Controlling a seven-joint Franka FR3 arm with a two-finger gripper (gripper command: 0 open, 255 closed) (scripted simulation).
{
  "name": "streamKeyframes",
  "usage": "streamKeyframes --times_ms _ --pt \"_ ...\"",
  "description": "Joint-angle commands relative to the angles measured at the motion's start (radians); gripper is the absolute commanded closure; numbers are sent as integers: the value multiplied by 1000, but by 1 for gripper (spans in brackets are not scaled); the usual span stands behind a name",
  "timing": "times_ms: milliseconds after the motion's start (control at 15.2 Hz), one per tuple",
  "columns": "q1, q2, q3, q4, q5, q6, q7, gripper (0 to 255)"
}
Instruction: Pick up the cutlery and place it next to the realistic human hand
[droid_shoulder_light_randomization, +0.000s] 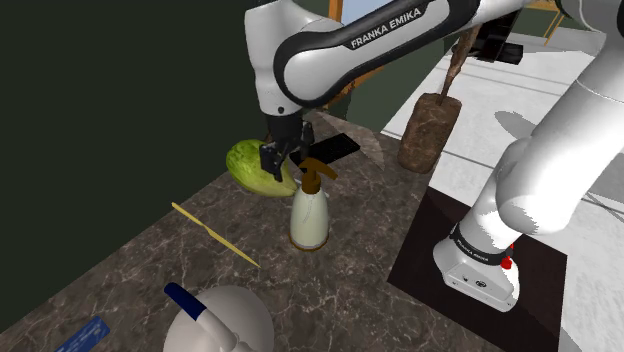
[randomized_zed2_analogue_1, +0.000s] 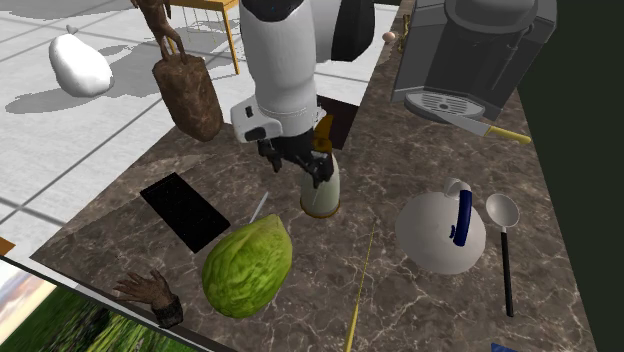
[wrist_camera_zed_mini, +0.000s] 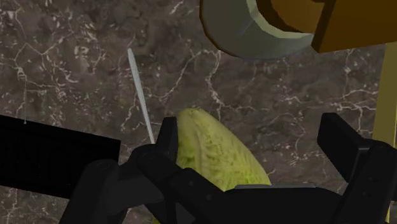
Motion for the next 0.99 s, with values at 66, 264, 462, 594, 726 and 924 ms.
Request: streamKeyframes --times_ms 66,264,462,594,726,924 --pt "23 107 26 76 -43 27 50 0" --pt "55 221 42 169 -95 41 99 0" --pt "95 337 49 273 -148 43 144 0" --pt "127 415 48 350 -182 37 169 0" --pt "161 494 45 434 -214 27 190 0" --pt "218 615 36 575 -257 1 213 0"
